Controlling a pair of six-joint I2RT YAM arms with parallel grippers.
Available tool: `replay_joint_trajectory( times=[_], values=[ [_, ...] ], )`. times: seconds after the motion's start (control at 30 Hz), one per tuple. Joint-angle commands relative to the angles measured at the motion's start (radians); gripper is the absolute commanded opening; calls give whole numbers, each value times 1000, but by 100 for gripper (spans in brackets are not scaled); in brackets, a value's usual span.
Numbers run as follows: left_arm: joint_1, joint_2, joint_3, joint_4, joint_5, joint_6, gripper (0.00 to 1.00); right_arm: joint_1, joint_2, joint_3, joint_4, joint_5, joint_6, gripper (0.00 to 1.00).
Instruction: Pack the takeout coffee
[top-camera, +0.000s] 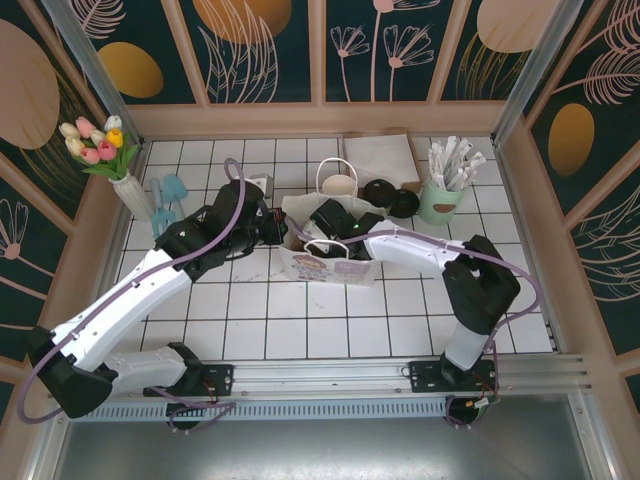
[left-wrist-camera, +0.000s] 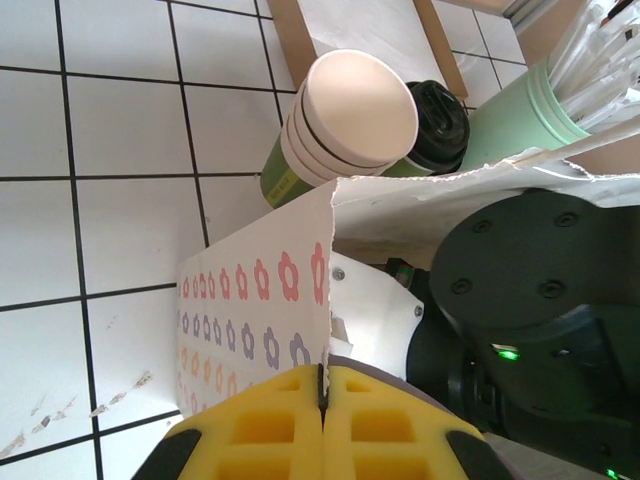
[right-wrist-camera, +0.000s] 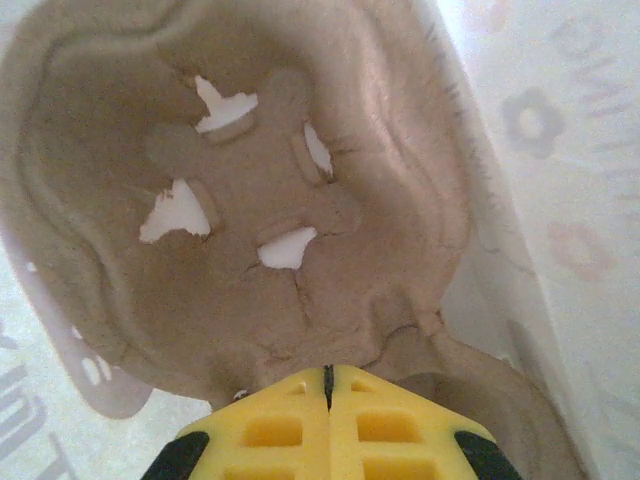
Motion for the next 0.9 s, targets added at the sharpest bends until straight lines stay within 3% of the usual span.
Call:
replay_joint_trajectory(
  times=[0.0,0.33,0.47,0.87],
  values=[
    [-4,7,39,19,19,21,0,2,51,-21,5,23,-32,0],
    [-2,15,38,19,18,36,0,15,9,85,-51,-87,-41,0],
    [-3,14,40,17,14,35,0,34,59,141,-129,-21,-83,0],
    [-3,12,41,8,14,31,0,35,173,74,-63,45,-107,0]
  ],
)
